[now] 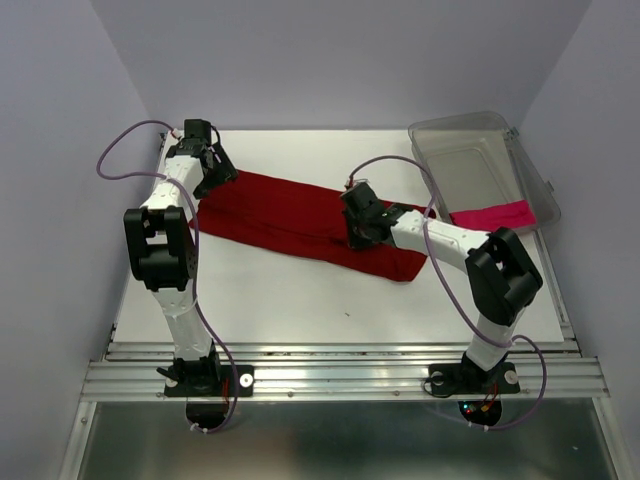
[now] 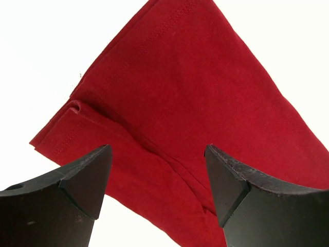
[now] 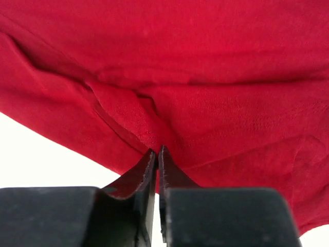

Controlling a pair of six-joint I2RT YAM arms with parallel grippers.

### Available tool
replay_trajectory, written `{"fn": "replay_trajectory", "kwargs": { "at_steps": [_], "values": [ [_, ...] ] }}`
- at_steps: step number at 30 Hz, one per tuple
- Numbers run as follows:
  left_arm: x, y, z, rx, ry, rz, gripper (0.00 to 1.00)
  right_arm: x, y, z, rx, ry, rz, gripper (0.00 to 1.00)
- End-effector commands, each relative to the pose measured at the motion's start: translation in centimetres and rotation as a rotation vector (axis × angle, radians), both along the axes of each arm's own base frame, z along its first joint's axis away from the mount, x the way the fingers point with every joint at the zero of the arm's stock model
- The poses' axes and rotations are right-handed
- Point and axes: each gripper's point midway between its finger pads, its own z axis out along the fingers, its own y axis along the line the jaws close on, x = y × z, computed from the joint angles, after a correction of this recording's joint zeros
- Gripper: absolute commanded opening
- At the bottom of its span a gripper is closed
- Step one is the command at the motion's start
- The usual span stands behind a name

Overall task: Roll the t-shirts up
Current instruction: Fold the T-shirt at the center of the board.

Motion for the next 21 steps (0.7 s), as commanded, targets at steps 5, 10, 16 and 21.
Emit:
{"fn": "replay_trajectory", "kwargs": {
  "at_steps": [5,10,16,21],
  "values": [
    [-0.4,-0.2,0.9,0.017,-0.019,-0.027,0.83,4.1,1.8,3.6,0.032,-0.15,-0.045,0.01],
    [-0.6,-0.4,0.3,0.008,-0.007,-0.037,0.83,6.6,2.2,4.6,-0.019,-0.223,-0.04,0.01],
    [-0.9,-0.5,-0.3,0.007,0.009,-0.051,0.83,9.7,2.1,4.0,-0.115,-0.275,-0.062,0.37],
    [-1.3,-0.6,-1.0,0.001,0.023,-0.056,0.83,12.3,0.5,4.9,-0.081,-0.275,-0.148,0.5]
  ]
}}
